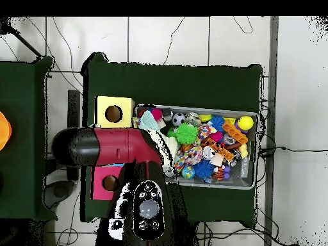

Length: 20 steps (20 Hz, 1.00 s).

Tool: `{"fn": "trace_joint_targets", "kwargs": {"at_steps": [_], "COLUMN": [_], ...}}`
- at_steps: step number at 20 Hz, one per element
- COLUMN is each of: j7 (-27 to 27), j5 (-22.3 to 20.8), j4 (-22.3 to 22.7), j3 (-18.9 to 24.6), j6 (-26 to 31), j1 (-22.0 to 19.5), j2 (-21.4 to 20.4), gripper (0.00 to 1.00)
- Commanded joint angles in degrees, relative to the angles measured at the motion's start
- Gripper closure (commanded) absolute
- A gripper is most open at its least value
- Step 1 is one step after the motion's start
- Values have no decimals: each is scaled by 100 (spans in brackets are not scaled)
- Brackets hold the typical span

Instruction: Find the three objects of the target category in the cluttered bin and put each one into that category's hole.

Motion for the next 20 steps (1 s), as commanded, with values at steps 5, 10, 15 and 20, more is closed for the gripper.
{"fn": "trace_joint_targets", "kwargs": {"at_steps": [5,10,15,20], "j7": [1455,1357,1342,1350], "j5": [293,315,337,372], "j4": [140,288,358,392], "j3": [30,76,71,57], "j6": [-987,-1165,-1248,-1301], "j1": [-117,-174,-159,-143], "j2": [553,535,514,517], "gripper": [100,100,100,100]}}
